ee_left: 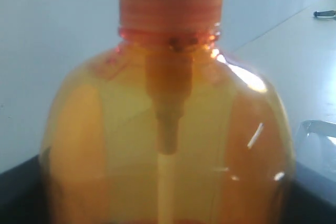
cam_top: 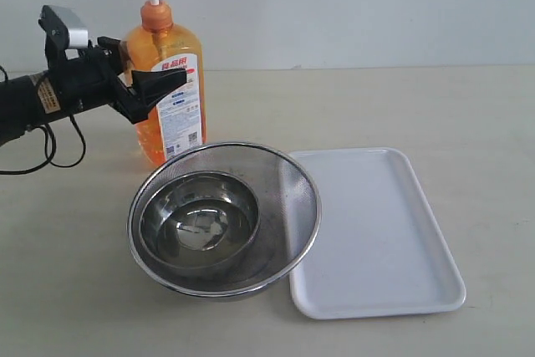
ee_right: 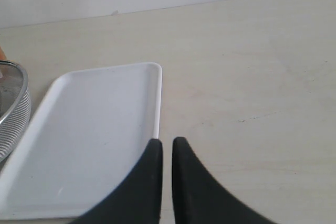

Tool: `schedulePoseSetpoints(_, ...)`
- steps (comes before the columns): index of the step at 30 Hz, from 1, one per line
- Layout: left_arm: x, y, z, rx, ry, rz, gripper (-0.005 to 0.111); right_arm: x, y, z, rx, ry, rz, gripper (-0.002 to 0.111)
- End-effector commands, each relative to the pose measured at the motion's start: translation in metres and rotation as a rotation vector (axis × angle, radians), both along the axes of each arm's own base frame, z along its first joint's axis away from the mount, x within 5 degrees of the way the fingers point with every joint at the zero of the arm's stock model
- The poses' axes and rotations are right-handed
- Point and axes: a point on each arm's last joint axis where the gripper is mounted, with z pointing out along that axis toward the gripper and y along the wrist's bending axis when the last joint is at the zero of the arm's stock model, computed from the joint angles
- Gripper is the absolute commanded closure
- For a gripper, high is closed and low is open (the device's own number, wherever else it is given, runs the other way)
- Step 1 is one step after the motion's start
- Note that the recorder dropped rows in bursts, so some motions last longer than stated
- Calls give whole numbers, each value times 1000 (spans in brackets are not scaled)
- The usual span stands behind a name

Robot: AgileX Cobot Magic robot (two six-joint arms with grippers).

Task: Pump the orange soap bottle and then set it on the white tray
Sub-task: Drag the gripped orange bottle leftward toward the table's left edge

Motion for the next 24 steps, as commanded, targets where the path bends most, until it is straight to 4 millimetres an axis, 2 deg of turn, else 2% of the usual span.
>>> schedulePoseSetpoints(1,-11,6,27,-65,-98,46,102,0,0,1,-1,-13,1,106)
schedulePoseSetpoints(7,-30,7,32,-71,-83,69,102,0,0,1,-2,-11,0,106)
schedulePoseSetpoints(13,-55,15,38,-71,-113,193,102,0,0,1,-2,-11,0,106)
schedulePoseSetpoints(16,-78,23,43,-103,-105,319,102,0,0,1,-2,-11,0,106)
schedulePoseSetpoints(21,-112,29,43,-139,-58,419,102,0,0,1,-2,-11,0,106)
schedulePoseSetpoints(24,-145,32,38,-153,-6,481,102,0,0,1,-2,-11,0,106)
